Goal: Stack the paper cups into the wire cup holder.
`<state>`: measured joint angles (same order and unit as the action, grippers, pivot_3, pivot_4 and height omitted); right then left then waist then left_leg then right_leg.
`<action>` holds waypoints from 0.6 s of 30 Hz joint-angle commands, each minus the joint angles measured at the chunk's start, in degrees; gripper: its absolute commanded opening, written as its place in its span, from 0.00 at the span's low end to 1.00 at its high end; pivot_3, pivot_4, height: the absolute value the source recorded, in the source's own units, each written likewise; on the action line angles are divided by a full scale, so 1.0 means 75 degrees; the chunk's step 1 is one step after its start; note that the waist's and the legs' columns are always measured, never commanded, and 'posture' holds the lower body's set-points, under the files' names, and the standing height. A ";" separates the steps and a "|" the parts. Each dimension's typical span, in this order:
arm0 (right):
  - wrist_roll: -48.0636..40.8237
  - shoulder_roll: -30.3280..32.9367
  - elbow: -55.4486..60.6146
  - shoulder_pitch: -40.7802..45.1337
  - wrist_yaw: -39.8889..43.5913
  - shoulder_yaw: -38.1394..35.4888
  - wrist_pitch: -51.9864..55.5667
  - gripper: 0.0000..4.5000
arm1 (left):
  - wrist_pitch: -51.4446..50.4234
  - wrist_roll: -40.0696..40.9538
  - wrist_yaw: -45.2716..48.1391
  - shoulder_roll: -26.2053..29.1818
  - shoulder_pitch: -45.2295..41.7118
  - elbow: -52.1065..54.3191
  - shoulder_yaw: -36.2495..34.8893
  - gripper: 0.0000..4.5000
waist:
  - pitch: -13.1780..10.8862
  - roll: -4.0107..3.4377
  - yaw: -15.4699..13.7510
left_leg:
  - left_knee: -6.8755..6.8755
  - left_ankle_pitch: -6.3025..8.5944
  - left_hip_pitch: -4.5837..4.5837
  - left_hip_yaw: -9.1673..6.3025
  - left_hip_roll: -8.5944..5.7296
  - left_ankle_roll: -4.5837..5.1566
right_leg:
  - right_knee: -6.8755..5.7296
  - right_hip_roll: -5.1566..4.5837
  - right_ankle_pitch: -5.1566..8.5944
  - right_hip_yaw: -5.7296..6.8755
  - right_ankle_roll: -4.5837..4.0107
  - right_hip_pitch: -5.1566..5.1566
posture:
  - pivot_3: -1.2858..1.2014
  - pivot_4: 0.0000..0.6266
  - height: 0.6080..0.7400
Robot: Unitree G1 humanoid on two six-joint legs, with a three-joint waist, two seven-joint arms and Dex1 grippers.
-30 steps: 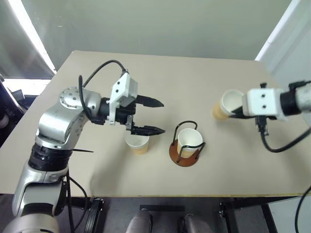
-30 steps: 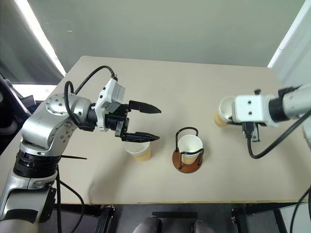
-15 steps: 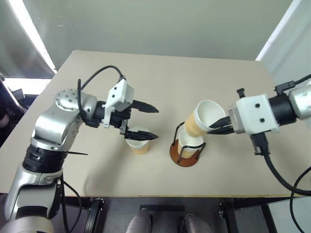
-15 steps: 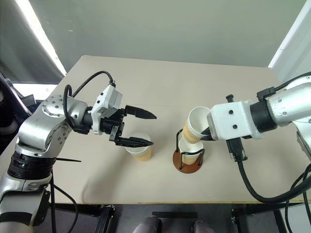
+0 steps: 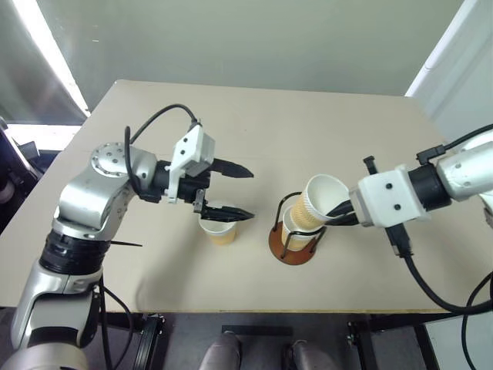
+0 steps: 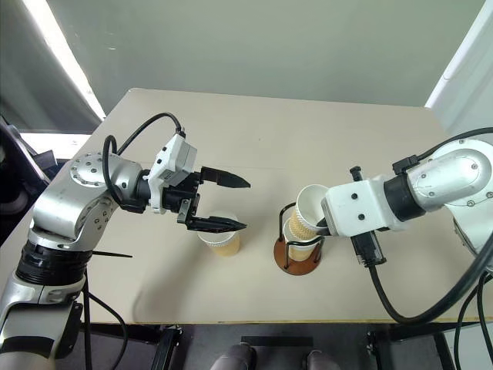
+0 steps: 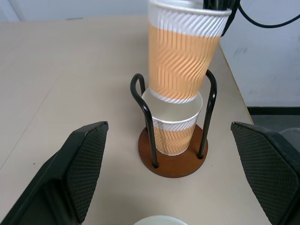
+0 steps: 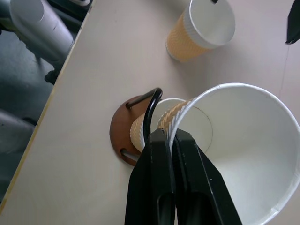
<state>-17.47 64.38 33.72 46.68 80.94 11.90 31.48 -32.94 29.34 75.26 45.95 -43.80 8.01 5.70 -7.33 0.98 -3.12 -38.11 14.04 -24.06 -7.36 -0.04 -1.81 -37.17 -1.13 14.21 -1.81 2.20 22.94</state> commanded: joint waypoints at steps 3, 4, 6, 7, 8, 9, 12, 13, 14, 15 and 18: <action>0.0315 -0.0090 -0.0123 0.0056 -0.0072 0.0094 -0.0266 0.09 | 0.0013 0.0036 -0.0100 -0.0020 -0.0096 0.0258 -0.0095 1.00 | 0.0000 0.0000 -0.0001 | -0.0001 0.0000 0.0000 0.0000 -0.0001 0.0001 | 0.0000 0.0000 0.0000 0.0000 0.0000 0.0000 | 0.52 0.24 1.00; 0.0345 -0.0115 -0.0140 0.0061 -0.0074 0.0105 -0.0287 0.14 | 0.0014 0.0037 -0.0110 -0.0022 -0.0092 0.0257 -0.0095 1.00 | 0.0000 0.0000 -0.0001 | -0.0002 0.0001 0.0000 0.0000 -0.0001 0.0001 | 0.0000 0.0000 0.0000 0.0000 0.0000 -0.0001 | 0.52 0.24 1.00; 0.0374 -0.0141 -0.0138 0.0055 -0.0073 0.0094 -0.0300 0.28 | 0.0006 0.0046 -0.0127 -0.0020 -0.0077 0.0277 -0.0098 1.00 | 0.0000 0.0000 0.0000 | -0.0001 0.0001 0.0000 0.0000 0.0000 0.0002 | 0.0000 0.0000 0.0000 0.0000 0.0000 -0.0001 | 0.52 0.24 1.00; 0.0386 -0.0161 -0.0144 0.0058 -0.0083 0.0091 -0.0296 0.37 | 0.0008 0.0043 -0.0133 -0.0024 -0.0074 0.0275 -0.0095 1.00 | 0.0000 0.0000 0.0000 | -0.0001 0.0001 0.0000 0.0000 0.0000 0.0001 | 0.0000 0.0000 0.0000 0.0000 0.0000 0.0000 | 0.52 0.24 1.00; 0.0395 -0.0174 -0.0141 0.0060 -0.0091 0.0084 -0.0292 0.45 | 0.0004 0.0045 -0.0139 -0.0026 -0.0070 0.0279 -0.0096 1.00 | 0.0000 0.0000 0.0000 | -0.0001 0.0001 0.0000 0.0000 0.0000 0.0001 | 0.0000 0.0000 0.0000 0.0000 0.0000 0.0000 | 0.52 0.24 1.00; 0.0424 -0.0208 -0.0155 0.0072 -0.0121 0.0081 -0.0305 0.53 | 0.0002 0.0044 -0.0144 -0.0030 -0.0071 0.0278 -0.0094 1.00 | 0.0000 0.0000 0.0000 | -0.0001 0.0001 0.0000 0.0000 0.0000 0.0001 | 0.0000 0.0000 0.0000 0.0000 0.0000 0.0000 | 0.52 0.24 1.00; 0.0454 -0.0308 -0.0202 0.0110 -0.0194 0.0040 -0.0303 0.77 | 0.0006 0.0030 -0.0168 -0.0039 -0.0084 0.0283 -0.0090 1.00 | 0.0000 0.0000 0.0000 | -0.0002 0.0001 0.0000 0.0000 0.0000 0.0001 | 0.0000 0.0000 0.0000 0.0000 0.0000 0.0000 | 0.52 0.24 1.00; 0.0446 -0.0338 -0.0218 0.0122 -0.0214 0.0015 -0.0292 0.77 | 0.0009 0.0023 -0.0181 -0.0040 -0.0090 0.0291 -0.0091 1.00 | 0.0000 0.0000 0.0000 | -0.0002 0.0001 0.0000 0.0000 0.0000 0.0001 | 0.0000 0.0000 0.0000 0.0000 0.0000 0.0000 | 0.52 0.24 1.00; 0.0419 -0.0375 -0.0244 0.0148 -0.0236 -0.0019 -0.0266 0.77 | 0.0015 0.0009 -0.0197 -0.0037 -0.0096 0.0301 -0.0089 1.00 | 0.0000 0.0000 0.0001 | -0.0002 0.0001 0.0000 0.0000 0.0000 0.0001 | 0.0000 0.0000 0.0000 0.0000 0.0000 0.0000 | 0.52 0.24 1.00; 0.0282 -0.0464 -0.0300 0.0228 -0.0307 -0.0132 -0.0111 0.77 | 0.0067 -0.0100 -0.0253 0.0002 -0.0096 0.0335 -0.0061 1.00 | 0.0000 0.0000 0.0001 | -0.0002 0.0001 0.0000 0.0000 0.0000 0.0001 | 0.0000 0.0000 0.0000 0.0001 0.0000 0.0000 | 0.52 0.24 1.00; -0.0398 -0.0804 -0.0429 0.0557 -0.0595 -0.0602 0.0668 0.77 | 0.0300 -0.0554 -0.0446 0.0209 -0.0029 0.0585 0.0058 1.00 | 0.0000 0.0000 0.0023 | -0.0003 0.0000 0.0000 0.0001 0.0000 0.0001 | -0.0001 0.0000 0.0000 0.0000 0.0000 0.0001 | 0.52 0.24 1.00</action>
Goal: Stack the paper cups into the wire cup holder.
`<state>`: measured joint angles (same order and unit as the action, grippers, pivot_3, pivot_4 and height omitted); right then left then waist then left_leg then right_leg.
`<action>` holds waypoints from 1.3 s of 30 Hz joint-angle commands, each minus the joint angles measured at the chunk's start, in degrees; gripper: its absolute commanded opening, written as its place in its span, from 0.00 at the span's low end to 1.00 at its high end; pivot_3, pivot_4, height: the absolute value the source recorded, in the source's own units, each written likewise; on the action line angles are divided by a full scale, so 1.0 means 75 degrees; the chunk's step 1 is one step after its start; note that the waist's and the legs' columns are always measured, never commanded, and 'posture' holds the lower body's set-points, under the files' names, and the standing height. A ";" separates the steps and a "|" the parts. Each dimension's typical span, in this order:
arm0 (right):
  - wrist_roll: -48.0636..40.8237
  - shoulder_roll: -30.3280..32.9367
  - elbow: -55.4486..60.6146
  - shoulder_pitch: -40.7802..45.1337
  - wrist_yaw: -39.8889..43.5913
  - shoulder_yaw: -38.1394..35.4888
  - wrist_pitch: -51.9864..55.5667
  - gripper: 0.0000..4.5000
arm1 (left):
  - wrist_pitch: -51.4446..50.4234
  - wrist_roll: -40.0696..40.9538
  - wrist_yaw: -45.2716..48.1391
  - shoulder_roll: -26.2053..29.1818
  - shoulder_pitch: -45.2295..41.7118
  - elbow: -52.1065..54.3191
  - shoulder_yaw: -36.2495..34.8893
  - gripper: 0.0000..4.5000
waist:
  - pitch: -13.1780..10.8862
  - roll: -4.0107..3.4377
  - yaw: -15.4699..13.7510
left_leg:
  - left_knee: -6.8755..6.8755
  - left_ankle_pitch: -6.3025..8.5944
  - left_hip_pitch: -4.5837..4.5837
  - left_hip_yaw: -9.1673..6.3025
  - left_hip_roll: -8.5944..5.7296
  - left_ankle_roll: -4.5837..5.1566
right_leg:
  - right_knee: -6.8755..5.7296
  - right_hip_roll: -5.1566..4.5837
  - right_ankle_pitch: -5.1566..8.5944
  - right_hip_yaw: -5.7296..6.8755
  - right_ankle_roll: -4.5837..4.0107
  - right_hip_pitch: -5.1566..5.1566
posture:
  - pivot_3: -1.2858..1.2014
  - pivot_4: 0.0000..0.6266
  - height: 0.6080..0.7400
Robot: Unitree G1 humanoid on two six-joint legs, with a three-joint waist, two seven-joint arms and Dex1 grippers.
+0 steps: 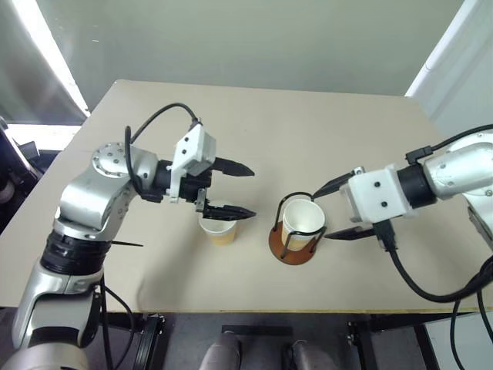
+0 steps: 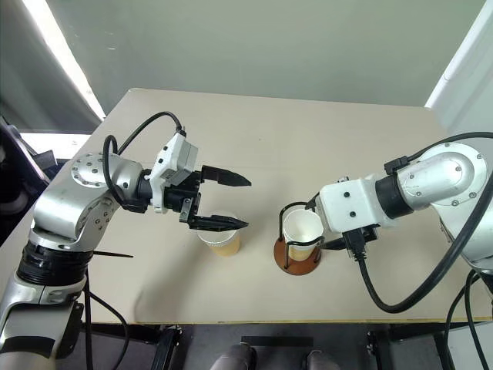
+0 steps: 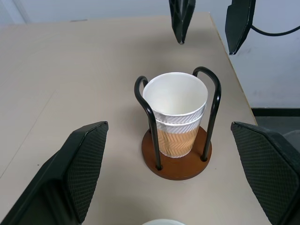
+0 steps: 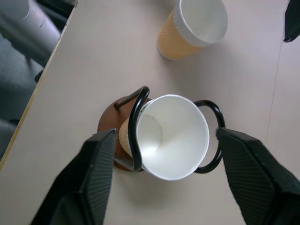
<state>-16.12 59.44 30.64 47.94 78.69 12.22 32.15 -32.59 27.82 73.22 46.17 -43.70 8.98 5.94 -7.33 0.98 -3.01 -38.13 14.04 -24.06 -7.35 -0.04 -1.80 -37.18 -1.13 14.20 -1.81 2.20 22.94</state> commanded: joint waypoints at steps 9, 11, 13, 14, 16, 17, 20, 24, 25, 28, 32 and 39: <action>-0.1853 -0.0173 -0.0154 0.0675 -0.0603 -0.1382 0.1836 0.77 | 0.0928 -0.1774 -0.0496 0.1148 0.0411 0.1618 0.0284 1.00 | 0.0000 -0.0001 0.0015 | 0.0010 0.0000 0.0000 -0.0002 -0.0001 0.0000 | 0.0011 0.0002 0.0002 0.0001 -0.0003 0.0001 | 0.52 0.24 1.00; -0.2007 -0.0070 -0.0192 0.0641 -0.0601 -0.1476 0.1957 0.77 | 0.0671 -0.1797 -0.0666 0.1219 0.0424 0.1980 0.0193 1.00 | 0.0000 0.0000 0.0011 | 0.0010 0.0000 0.0000 -0.0003 -0.0002 0.0000 | 0.0011 0.0002 0.0002 0.0001 -0.0003 0.0000 | 0.52 0.24 1.00; -0.2142 0.0044 -0.0244 0.0633 -0.0601 -0.1547 0.2077 0.77 | 0.0365 -0.1905 -0.0890 0.1277 0.0476 0.2405 0.0202 1.00 | 0.0000 0.0000 0.0008 | 0.0009 0.0000 -0.0001 -0.0003 -0.0004 0.0000 | 0.0011 0.0000 0.0002 0.0001 -0.0003 -0.0001 | 0.52 0.24 1.00; -0.2200 0.0109 -0.0265 0.0643 -0.0595 -0.1568 0.2133 0.77 | 0.0168 -0.1906 -0.0993 0.1314 0.0535 0.2587 0.0175 1.00 | 0.0000 -0.0001 0.0009 | 0.0009 0.0000 -0.0002 -0.0003 -0.0004 0.0000 | 0.0011 0.0000 0.0002 0.0001 -0.0003 -0.0001 | 0.52 0.24 1.00; -0.2313 0.0226 -0.0306 0.0661 -0.0572 -0.1595 0.2212 0.77 | -0.0141 -0.1946 -0.1136 0.1417 0.0675 0.2821 0.0133 1.00 | 0.0000 -0.0001 0.0019 | 0.0011 0.0001 0.0000 -0.0003 -0.0003 -0.0001 | 0.0010 -0.0001 0.0003 0.0001 -0.0004 -0.0001 | 0.52 0.24 1.00; -0.2371 0.0273 -0.0336 0.0679 -0.0557 -0.1605 0.2238 0.77 | -0.0236 -0.1966 -0.1157 0.1494 0.0759 0.2913 0.0132 1.00 | -0.0001 -0.0002 0.0027 | 0.0014 0.0000 0.0001 -0.0002 -0.0003 -0.0002 | 0.0007 -0.0001 0.0003 0.0001 -0.0005 0.0001 | 0.52 0.24 1.00; -0.2587 0.0373 -0.0462 0.0791 -0.0477 -0.1594 0.2330 0.77 | -0.0407 -0.1977 -0.1162 0.1717 0.0976 0.3140 0.0103 1.00 | -0.0002 -0.0004 0.0039 | 0.0017 -0.0001 0.0003 -0.0002 -0.0001 -0.0006 | -0.0001 0.0001 0.0005 0.0001 -0.0008 0.0007 | 0.52 0.24 1.00; -0.2993 0.0465 -0.0520 0.0919 -0.0347 -0.1625 0.2538 0.77 | -0.0674 -0.2018 -0.1331 0.1865 0.1091 0.3240 0.0146 1.00 | -0.0002 -0.0004 0.0054 | 0.0016 -0.0001 0.0003 -0.0002 -0.0003 -0.0006 | -0.0001 0.0000 0.0005 0.0000 -0.0009 0.0006 | 0.52 0.24 1.00; -0.3062 0.0497 -0.0512 0.0935 -0.0328 -0.1629 0.2573 0.77 | -0.0736 -0.2031 -0.1368 0.1903 0.1140 0.3272 0.0155 1.00 | -0.0002 -0.0004 0.0052 | 0.0016 -0.0001 0.0002 -0.0002 -0.0003 -0.0006 | -0.0001 0.0000 0.0005 0.0001 -0.0009 0.0006 | 0.52 0.24 1.00; -0.3158 0.0606 -0.0515 0.0927 -0.0323 -0.1616 0.2589 0.77 | -0.0864 -0.2035 -0.1421 0.2012 0.1274 0.3366 0.0200 1.00 | -0.0002 -0.0004 0.0050 | 0.0016 -0.0001 0.0002 -0.0003 -0.0003 -0.0007 | -0.0001 0.0000 0.0005 0.0001 -0.0009 0.0007 | 0.52 0.24 1.00; -0.3157 0.0747 -0.0598 0.0920 -0.0272 -0.1564 0.2505 0.77 | -0.1034 -0.2082 -0.1368 0.2260 0.1430 0.3530 0.0287 1.00 | -0.0003 -0.0005 0.0053 | 0.0016 0.0000 0.0002 -0.0003 -0.0003 -0.0008 | -0.0001 0.0000 0.0006 0.0000 -0.0010 0.0007 | 0.52 0.24 1.00; -0.3192 0.0727 -0.0601 0.0988 -0.0312 -0.1519 0.2507 0.77 | -0.0830 -0.2419 -0.1378 0.2386 0.1774 0.3429 0.0543 1.00 | -0.0003 -0.0006 0.0055 | 0.0016 0.0001 0.0004 -0.0003 -0.0003 -0.0007 | -0.0003 0.0000 0.0007 0.0000 -0.0012 0.0007 | 0.52 0.24 1.00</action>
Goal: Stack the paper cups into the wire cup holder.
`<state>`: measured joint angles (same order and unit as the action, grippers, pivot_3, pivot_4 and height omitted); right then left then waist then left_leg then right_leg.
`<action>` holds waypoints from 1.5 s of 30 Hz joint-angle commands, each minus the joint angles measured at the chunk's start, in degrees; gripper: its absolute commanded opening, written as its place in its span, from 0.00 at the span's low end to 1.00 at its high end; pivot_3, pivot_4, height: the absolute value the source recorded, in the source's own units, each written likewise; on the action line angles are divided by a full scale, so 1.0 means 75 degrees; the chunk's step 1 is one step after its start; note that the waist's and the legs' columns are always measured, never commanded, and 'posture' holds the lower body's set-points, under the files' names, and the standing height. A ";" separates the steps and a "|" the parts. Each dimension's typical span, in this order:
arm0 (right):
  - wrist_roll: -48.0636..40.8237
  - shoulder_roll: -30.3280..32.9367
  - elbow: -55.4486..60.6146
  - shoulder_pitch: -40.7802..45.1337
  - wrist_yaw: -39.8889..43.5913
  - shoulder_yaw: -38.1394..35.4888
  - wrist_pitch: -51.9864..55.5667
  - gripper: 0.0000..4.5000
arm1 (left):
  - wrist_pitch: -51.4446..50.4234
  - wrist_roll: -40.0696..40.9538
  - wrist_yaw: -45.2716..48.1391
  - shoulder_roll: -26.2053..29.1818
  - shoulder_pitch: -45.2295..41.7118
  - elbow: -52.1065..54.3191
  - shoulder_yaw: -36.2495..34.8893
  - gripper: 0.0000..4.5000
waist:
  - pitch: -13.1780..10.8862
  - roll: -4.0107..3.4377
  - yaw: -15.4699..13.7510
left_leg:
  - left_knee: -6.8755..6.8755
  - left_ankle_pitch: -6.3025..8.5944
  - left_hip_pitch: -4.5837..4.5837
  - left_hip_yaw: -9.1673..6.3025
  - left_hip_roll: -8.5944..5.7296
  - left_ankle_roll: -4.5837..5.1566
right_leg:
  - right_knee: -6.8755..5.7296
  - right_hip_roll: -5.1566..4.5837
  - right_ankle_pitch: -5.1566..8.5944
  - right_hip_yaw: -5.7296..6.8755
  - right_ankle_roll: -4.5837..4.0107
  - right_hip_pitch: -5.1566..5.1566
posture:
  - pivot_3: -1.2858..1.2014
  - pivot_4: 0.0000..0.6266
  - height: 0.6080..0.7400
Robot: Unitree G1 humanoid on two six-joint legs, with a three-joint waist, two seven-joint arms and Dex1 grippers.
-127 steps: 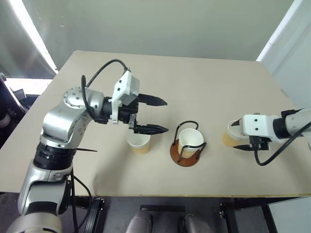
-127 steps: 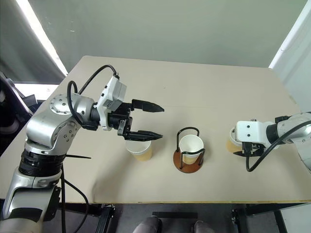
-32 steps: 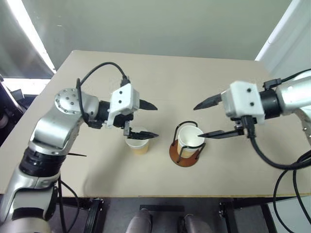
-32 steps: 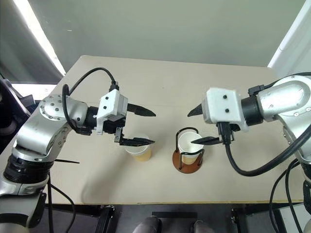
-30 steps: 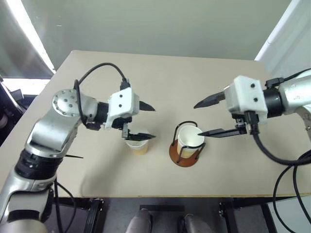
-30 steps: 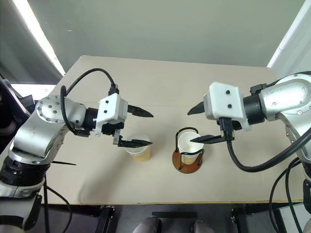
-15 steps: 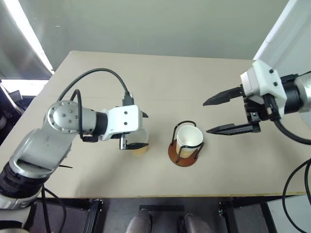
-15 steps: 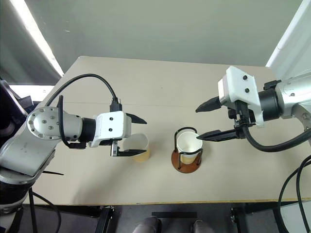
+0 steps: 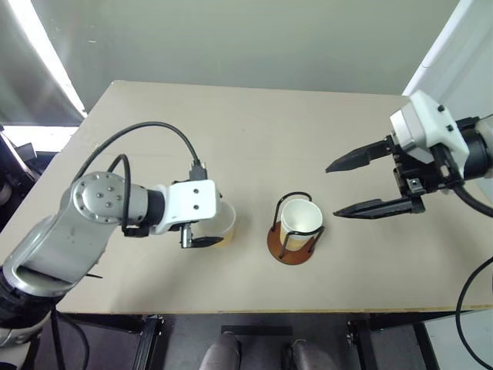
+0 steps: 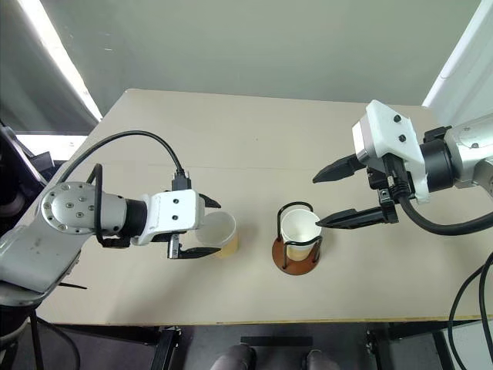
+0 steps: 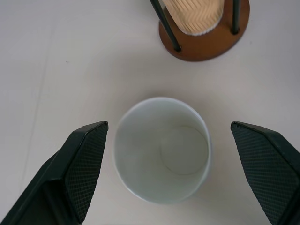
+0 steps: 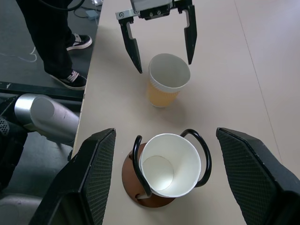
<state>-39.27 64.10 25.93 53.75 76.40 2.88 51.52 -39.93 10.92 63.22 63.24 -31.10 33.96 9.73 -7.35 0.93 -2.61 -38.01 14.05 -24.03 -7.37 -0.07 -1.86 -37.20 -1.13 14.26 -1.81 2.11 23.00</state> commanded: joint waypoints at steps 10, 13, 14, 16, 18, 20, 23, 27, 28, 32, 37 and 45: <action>0.0048 0.0138 -0.0021 0.0166 0.0005 -0.0176 -0.0228 0.77 | 0.0597 -0.0589 0.0125 -0.0032 0.0257 -0.0461 0.0525 1.00 | 0.0000 -0.0001 -0.0003 | -0.0001 0.0001 0.0000 0.0000 -0.0001 -0.0001 | -0.0010 -0.0001 0.0004 0.0000 -0.0007 0.0005 | 0.52 0.24 1.00; 0.0039 0.0147 -0.0002 0.0133 -0.0010 -0.0199 -0.0242 0.77 | 0.0722 -0.0665 0.0145 -0.0113 0.0338 -0.0583 0.0646 1.00 | 0.0000 0.0000 -0.0002 | -0.0001 0.0002 0.0000 -0.0001 0.0000 -0.0002 | -0.0013 -0.0001 0.0005 0.0000 -0.0008 0.0007 | 0.52 0.24 1.00; 0.0038 0.0153 0.0003 0.0122 -0.0016 -0.0208 -0.0245 0.77 | 0.0768 -0.0690 0.0148 -0.0148 0.0351 -0.0620 0.0691 1.00 | 0.0000 0.0000 -0.0001 | -0.0001 0.0002 0.0000 -0.0001 -0.0001 -0.0003 | -0.0014 -0.0001 0.0005 0.0001 -0.0008 0.0009 | 0.52 0.24 1.00; 0.0036 0.0165 0.0016 0.0102 -0.0031 -0.0226 -0.0245 0.77 | 0.0829 -0.0727 0.0150 -0.0206 0.0359 -0.0669 0.0740 1.00 | 0.0000 -0.0001 -0.0002 | -0.0001 0.0002 0.0000 0.0000 -0.0001 -0.0004 | -0.0017 -0.0001 0.0006 0.0001 -0.0010 0.0010 | 0.52 0.24 1.00; 0.0044 0.0178 0.0021 0.0075 -0.0047 -0.0243 -0.0255 0.77 | 0.0903 -0.0792 0.0162 -0.0292 0.0327 -0.0740 0.0830 1.00 | 0.0000 0.0000 -0.0002 | -0.0001 0.0002 0.0000 0.0000 -0.0001 -0.0004 | -0.0017 -0.0001 0.0006 0.0000 -0.0010 0.0010 | 0.52 0.24 1.00; 0.0051 0.0185 0.0034 0.0048 -0.0080 -0.0260 -0.0259 0.77 | 0.1006 -0.0880 0.0189 -0.0388 0.0320 -0.0805 0.0955 1.00 | 0.0000 0.0000 -0.0003 | -0.0001 0.0002 0.0000 0.0000 -0.0001 -0.0004 | -0.0018 -0.0001 0.0006 0.0000 -0.0010 0.0009 | 0.52 0.24 1.00; 0.0071 0.0202 0.0038 -0.0017 -0.0130 -0.0284 -0.0271 0.78 | 0.1019 -0.0926 0.0262 -0.0506 0.0313 -0.0891 0.1043 0.91 | 0.0000 -0.0001 -0.0003 | -0.0002 0.0002 0.0000 0.0000 -0.0001 -0.0004 | -0.0019 -0.0001 0.0006 0.0000 -0.0010 0.0009 | 0.52 0.24 1.00; 0.0044 0.0190 0.0023 -0.0102 -0.0239 -0.0325 -0.0245 0.78 | 0.1100 -0.0880 0.0454 -0.0575 0.0106 -0.1167 0.1015 0.62 | 0.0000 0.0000 -0.0004 | -0.0002 0.0002 0.0000 0.0000 -0.0001 -0.0005 | -0.0023 -0.0001 0.0006 0.0000 -0.0010 0.0012 | 0.52 0.24 1.00; 0.0052 0.0165 0.0000 -0.0126 -0.0273 -0.0342 -0.0279 0.78 | 0.1100 -0.0830 0.0516 -0.0609 0.0038 -0.1200 0.0991 0.53 | 0.0000 0.0000 -0.0006 | -0.0002 0.0002 0.0000 0.0000 -0.0001 -0.0005 | -0.0024 -0.0001 0.0006 0.0000 -0.0010 0.0012 | 0.52 0.24 1.00; 0.0178 0.0085 -0.0144 -0.0240 -0.0307 -0.0364 -0.0599 0.78 | 0.1109 -0.0690 0.0714 -0.0709 -0.0236 -0.1283 0.0915 0.20 | 0.0000 0.0000 -0.0008 | -0.0006 0.0002 -0.0001 0.0000 -0.0002 -0.0004 | -0.0023 -0.0002 0.0006 0.0000 -0.0010 0.0010 | 0.52 0.24 1.00; 0.0292 0.0092 -0.0406 -0.0438 -0.0152 -0.0361 -0.1032 0.78 | 0.1040 -0.0245 0.1120 -0.0845 -0.0880 -0.1469 0.0668 0.01 | 0.0000 0.0000 -0.0014 | -0.0007 0.0002 -0.0001 0.0000 -0.0002 -0.0004 | -0.0029 -0.0001 0.0006 0.0000 -0.0010 0.0011 | 0.52 0.24 1.00; 0.0552 0.0276 -0.0667 -0.0766 -0.0060 -0.0297 -0.1261 0.78 | 0.0456 0.0888 0.1554 -0.1021 -0.1814 -0.1538 0.0124 0.01 | -0.0001 -0.0001 -0.0014 | -0.0009 0.0002 -0.0002 0.0001 -0.0001 -0.0004 | -0.0029 -0.0002 0.0005 0.0000 -0.0009 0.0010 | 0.52 0.24 1.00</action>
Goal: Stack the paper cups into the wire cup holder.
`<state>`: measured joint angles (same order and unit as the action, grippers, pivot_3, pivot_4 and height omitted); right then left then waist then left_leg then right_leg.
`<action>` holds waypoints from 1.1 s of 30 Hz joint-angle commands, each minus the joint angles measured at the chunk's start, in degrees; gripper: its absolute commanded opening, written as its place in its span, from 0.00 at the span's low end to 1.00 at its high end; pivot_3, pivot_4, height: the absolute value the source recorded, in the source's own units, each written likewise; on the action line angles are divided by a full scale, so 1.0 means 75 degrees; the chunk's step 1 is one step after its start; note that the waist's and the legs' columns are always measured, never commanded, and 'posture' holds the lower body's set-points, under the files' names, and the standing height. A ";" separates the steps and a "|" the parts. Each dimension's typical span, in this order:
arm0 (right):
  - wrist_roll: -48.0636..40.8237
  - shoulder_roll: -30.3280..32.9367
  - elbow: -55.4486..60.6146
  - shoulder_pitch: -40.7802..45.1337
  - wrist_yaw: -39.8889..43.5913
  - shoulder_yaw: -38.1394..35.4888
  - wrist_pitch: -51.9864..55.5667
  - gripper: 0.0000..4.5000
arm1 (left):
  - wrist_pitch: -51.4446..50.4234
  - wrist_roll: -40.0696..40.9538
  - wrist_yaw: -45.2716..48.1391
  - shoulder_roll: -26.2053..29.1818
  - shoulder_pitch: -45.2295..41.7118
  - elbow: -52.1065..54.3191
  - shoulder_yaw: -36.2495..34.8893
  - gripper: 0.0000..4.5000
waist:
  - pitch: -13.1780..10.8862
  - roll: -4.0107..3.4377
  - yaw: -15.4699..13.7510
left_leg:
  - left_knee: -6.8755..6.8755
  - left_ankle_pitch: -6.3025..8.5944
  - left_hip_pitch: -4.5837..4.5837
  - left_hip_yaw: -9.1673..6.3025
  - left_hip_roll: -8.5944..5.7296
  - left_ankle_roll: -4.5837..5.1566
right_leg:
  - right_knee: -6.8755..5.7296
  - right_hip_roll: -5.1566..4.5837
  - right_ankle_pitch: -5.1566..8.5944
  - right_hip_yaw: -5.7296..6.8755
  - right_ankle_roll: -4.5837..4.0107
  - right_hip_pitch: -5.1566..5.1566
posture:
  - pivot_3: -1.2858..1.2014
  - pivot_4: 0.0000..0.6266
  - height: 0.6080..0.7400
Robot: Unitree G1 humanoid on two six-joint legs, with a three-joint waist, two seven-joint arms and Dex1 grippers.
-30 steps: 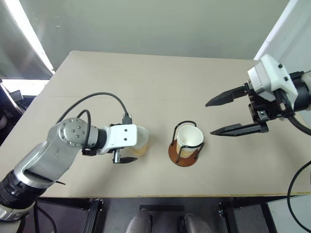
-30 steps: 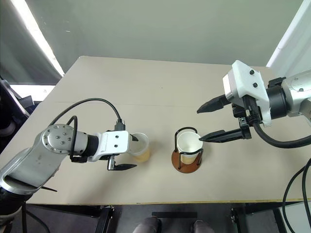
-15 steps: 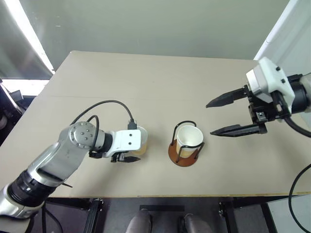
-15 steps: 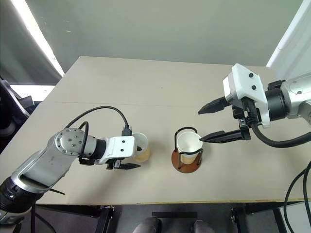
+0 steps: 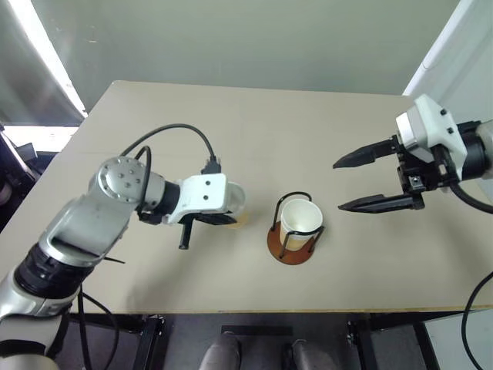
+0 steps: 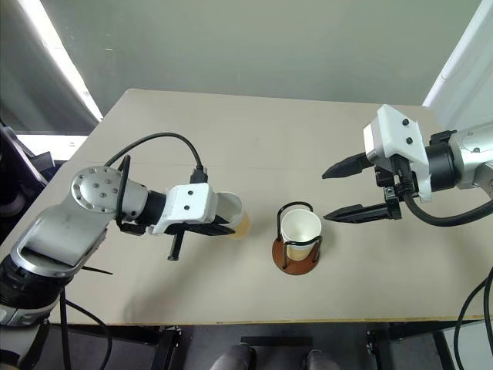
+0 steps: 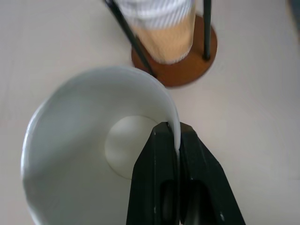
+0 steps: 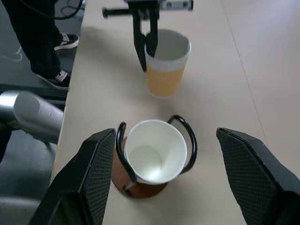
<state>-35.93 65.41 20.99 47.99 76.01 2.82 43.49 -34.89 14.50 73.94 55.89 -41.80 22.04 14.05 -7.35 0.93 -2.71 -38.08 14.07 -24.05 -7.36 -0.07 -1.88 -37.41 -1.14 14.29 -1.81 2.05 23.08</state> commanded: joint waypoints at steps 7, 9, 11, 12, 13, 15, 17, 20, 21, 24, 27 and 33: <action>0.0048 0.0213 0.0102 -0.0252 -0.0123 -0.0442 -0.0024 0.78 | -0.1102 0.1785 0.0352 -0.0532 -0.1827 -0.0336 -0.0972 0.01 | 0.0000 0.0000 -0.0022 | -0.0008 0.0001 -0.0003 0.0002 0.0000 0.0002 | -0.0001 -0.0001 -0.0001 0.0001 0.0002 -0.0003 | 0.52 0.24 1.00; -0.0008 0.0261 0.0196 -0.0356 -0.0173 -0.0493 0.0063 0.78 | -0.1293 0.2133 0.0442 -0.0674 -0.2278 -0.0570 -0.1082 0.01 | 0.0000 0.0000 -0.0021 | -0.0007 0.0001 -0.0003 0.0003 0.0001 0.0003 | 0.0002 -0.0001 -0.0002 0.0000 0.0003 -0.0003 | 0.52 0.24 1.00; -0.0027 0.0319 0.0268 -0.0471 -0.0195 -0.0535 0.0124 0.78 | -0.1310 0.2260 0.0528 -0.0739 -0.2589 -0.0810 -0.1086 0.01 | -0.0001 -0.0001 -0.0021 | -0.0006 0.0001 -0.0003 0.0003 0.0001 0.0003 | 0.0003 -0.0001 -0.0001 0.0001 0.0003 -0.0004 | 0.52 0.24 1.00; -0.0043 0.0343 0.0305 -0.0529 -0.0223 -0.0576 0.0180 0.78 | -0.1281 0.2284 0.0577 -0.0779 -0.2744 -0.0957 -0.1056 0.01 | -0.0001 -0.0001 -0.0018 | -0.0005 0.0001 -0.0003 0.0003 0.0002 0.0003 | 0.0004 -0.0001 -0.0001 0.0000 0.0003 -0.0004 | 0.52 0.24 1.00; -0.0058 0.0360 0.0338 -0.0580 -0.0246 -0.0619 0.0210 0.78 | -0.1264 0.2315 0.0612 -0.0821 -0.2874 -0.1088 -0.1029 0.01 | -0.0001 -0.0001 -0.0017 | -0.0005 0.0001 -0.0003 0.0004 0.0002 0.0003 | 0.0005 -0.0001 -0.0001 0.0000 0.0004 -0.0004 | 0.52 0.24 1.00; -0.0102 0.0382 0.0399 -0.0644 -0.0329 -0.0729 0.0296 0.78 | -0.1179 0.2344 0.0699 -0.0939 -0.3117 -0.1376 -0.0949 0.01 | -0.0001 -0.0001 -0.0016 | -0.0006 0.0001 -0.0003 0.0003 0.0003 0.0004 | 0.0007 -0.0001 -0.0003 0.0000 0.0006 -0.0004 | 0.52 0.24 1.00; -0.0141 0.0419 0.0452 -0.0664 -0.0406 -0.0840 0.0382 0.78 | -0.1068 0.2296 0.0806 -0.1082 -0.3286 -0.1649 -0.0830 0.01 | -0.0001 -0.0001 -0.0019 | -0.0006 0.0000 -0.0003 0.0003 0.0003 0.0005 | 0.0010 -0.0001 -0.0004 0.0000 0.0008 -0.0006 | 0.52 0.24 1.00; -0.0239 0.0506 0.0585 -0.0715 -0.0531 -0.1041 0.0555 0.78 | -0.0890 0.2219 0.0995 -0.1350 -0.3462 -0.2034 -0.0656 0.01 | -0.0001 -0.0001 -0.0028 | -0.0007 0.0002 -0.0004 0.0003 0.0003 0.0008 | 0.0019 -0.0001 -0.0006 0.0000 0.0011 -0.0010 | 0.52 0.24 1.00; -0.0281 0.0546 0.0635 -0.0740 -0.0577 -0.1116 0.0623 0.78 | -0.0846 0.2217 0.1055 -0.1452 -0.3519 -0.2150 -0.0608 0.01 | -0.0001 -0.0001 -0.0036 | -0.0007 0.0002 -0.0004 0.0002 0.0003 0.0009 | 0.0021 -0.0001 -0.0006 0.0000 0.0012 -0.0012 | 0.52 0.24 1.00; -0.0439 0.0723 0.0818 -0.0894 -0.0685 -0.1442 0.0835 0.78 | -0.0744 0.2166 0.1239 -0.1802 -0.3685 -0.2523 -0.0392 0.01 | -0.0001 -0.0001 -0.0045 | -0.0008 0.0003 -0.0009 0.0001 0.0003 0.0011 | 0.0027 -0.0001 -0.0008 0.0000 0.0016 -0.0012 | 0.52 0.24 1.00; -0.0610 0.0894 0.0998 -0.1075 -0.0795 -0.1778 0.1030 0.78 | -0.0388 0.1869 0.1432 -0.2089 -0.3764 -0.2890 -0.0049 0.01 | -0.0002 -0.0002 -0.0061 | -0.0008 0.0004 -0.0014 0.0001 0.0003 0.0013 | 0.0036 -0.0001 -0.0009 0.0000 0.0021 -0.0013 | 0.52 0.24 1.00; -0.0839 0.1126 0.1245 -0.1535 -0.1075 -0.2361 0.1322 0.78 | 0.0520 0.1195 0.1853 -0.2532 -0.3786 -0.3389 0.0556 0.01 | -0.0002 -0.0003 -0.0085 | -0.0014 0.0008 -0.0022 0.0001 0.0003 0.0020 | 0.0045 -0.0001 -0.0010 -0.0001 0.0035 -0.0014 | 0.52 0.24 1.00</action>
<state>-40.90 72.72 29.16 36.45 68.83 -11.37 52.98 -33.40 24.55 86.80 37.20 -68.65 -3.13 18.57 -7.37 0.91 -3.35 -38.20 14.13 -24.23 -7.35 -0.05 -1.73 -37.08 -1.15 14.21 -1.82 2.32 22.98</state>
